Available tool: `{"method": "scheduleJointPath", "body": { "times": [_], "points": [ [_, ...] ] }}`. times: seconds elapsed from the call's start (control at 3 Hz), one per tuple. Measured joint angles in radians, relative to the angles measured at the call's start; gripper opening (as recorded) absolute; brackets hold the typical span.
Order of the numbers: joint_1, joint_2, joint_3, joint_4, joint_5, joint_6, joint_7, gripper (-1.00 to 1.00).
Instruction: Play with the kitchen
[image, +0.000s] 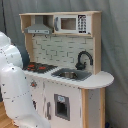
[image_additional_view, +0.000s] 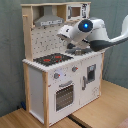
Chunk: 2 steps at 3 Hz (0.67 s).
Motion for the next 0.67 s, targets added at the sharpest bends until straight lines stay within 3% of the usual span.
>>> {"method": "scheduleJointPath", "body": {
  "times": [0.67],
  "points": [
    [0.091,-0.020,0.000,-0.015,-0.176,-0.070,-0.043,1.00]
  ]
}}
